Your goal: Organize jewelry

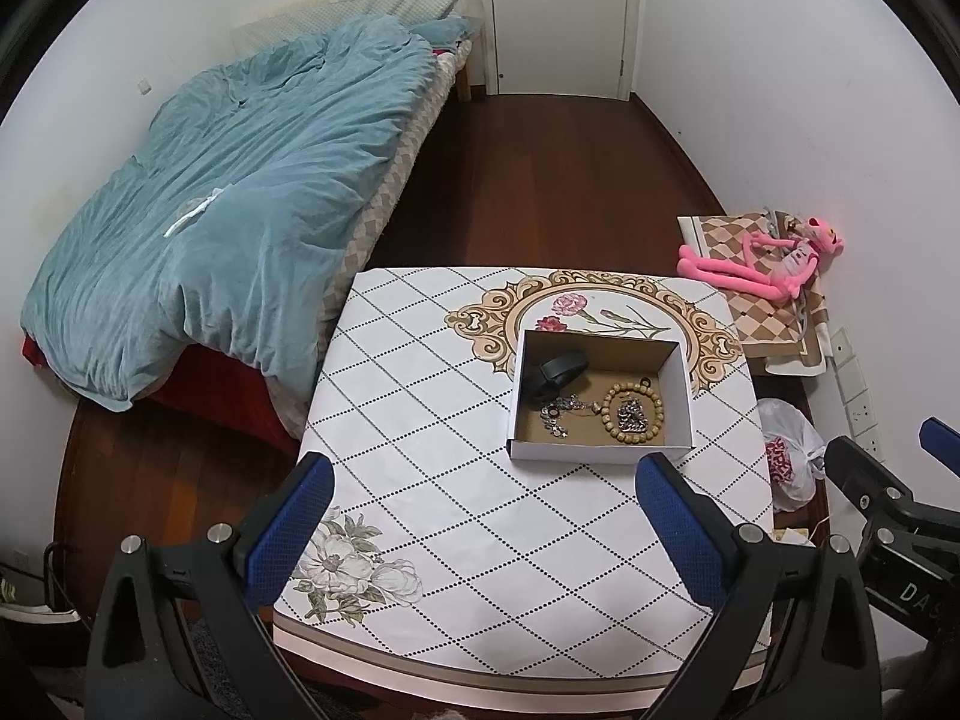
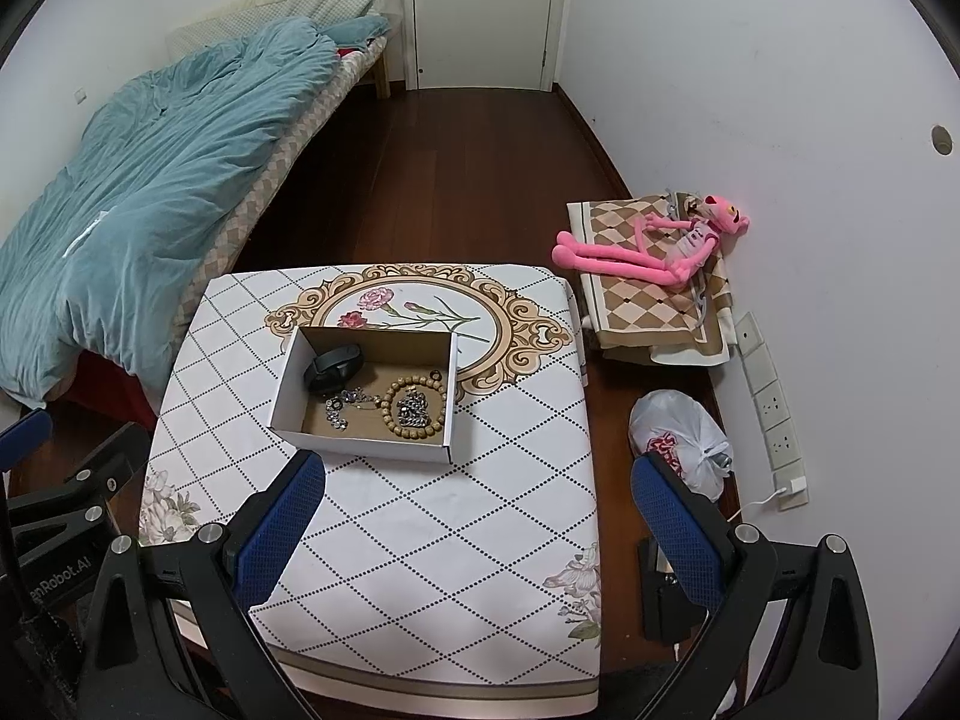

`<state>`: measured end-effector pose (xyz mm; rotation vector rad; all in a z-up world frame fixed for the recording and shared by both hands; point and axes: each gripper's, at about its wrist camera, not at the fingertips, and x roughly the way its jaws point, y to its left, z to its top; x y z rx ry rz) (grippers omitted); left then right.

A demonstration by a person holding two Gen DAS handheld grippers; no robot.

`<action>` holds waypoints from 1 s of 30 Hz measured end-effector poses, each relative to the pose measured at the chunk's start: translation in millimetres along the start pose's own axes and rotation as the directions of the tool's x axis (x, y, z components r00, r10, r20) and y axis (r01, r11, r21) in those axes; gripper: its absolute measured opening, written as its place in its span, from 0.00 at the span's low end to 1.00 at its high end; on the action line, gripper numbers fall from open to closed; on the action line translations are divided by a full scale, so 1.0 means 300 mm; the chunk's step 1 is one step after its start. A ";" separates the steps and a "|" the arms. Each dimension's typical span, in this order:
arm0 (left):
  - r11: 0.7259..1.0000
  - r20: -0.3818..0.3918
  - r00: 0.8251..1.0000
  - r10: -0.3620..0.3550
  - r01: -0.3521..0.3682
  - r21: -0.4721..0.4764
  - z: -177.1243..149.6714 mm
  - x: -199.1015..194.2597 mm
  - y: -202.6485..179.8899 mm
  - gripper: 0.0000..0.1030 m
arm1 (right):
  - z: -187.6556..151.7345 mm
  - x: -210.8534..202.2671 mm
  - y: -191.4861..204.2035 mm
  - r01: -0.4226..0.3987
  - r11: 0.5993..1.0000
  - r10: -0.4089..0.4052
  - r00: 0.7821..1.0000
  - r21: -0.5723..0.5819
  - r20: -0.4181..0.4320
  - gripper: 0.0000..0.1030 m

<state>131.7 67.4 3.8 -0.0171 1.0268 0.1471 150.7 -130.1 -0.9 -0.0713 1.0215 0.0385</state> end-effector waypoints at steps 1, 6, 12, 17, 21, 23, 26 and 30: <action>1.000 0.001 1.000 0.002 -0.002 -0.001 0.001 -0.001 0.001 0.99 | 0.000 0.000 0.000 0.001 1.000 -0.001 1.000 -0.001 0.000 1.00; 1.000 0.007 1.000 0.004 -0.004 0.003 0.001 -0.010 -0.001 0.99 | 0.001 -0.003 0.000 0.003 1.000 -0.003 1.000 0.002 0.003 1.00; 1.000 0.005 1.000 0.003 -0.003 0.003 0.000 -0.009 -0.002 0.99 | 0.003 -0.011 -0.005 0.001 1.000 -0.001 1.000 0.001 0.003 1.00; 1.000 0.002 1.000 0.005 -0.005 0.004 0.000 -0.012 -0.005 0.99 | -0.002 -0.015 -0.013 0.000 1.000 0.000 1.000 0.003 0.000 1.00; 1.000 0.003 1.000 0.003 -0.003 0.004 -0.003 -0.014 -0.012 0.99 | -0.006 -0.011 -0.014 0.001 1.000 -0.001 1.000 0.001 -0.003 1.00; 1.000 0.004 1.000 0.003 -0.003 0.004 -0.004 -0.015 -0.013 0.99 | -0.007 -0.012 -0.014 0.002 1.000 -0.002 1.000 0.001 -0.004 1.00; 1.000 0.007 1.000 0.003 -0.003 0.000 -0.006 -0.016 -0.014 0.99 | -0.008 -0.011 -0.014 0.001 1.000 -0.001 1.000 0.002 -0.005 1.00; 1.000 0.011 1.000 -0.001 0.001 -0.001 -0.008 -0.014 -0.018 0.99 | -0.011 -0.008 -0.013 0.005 1.000 -0.005 1.000 -0.001 -0.005 1.00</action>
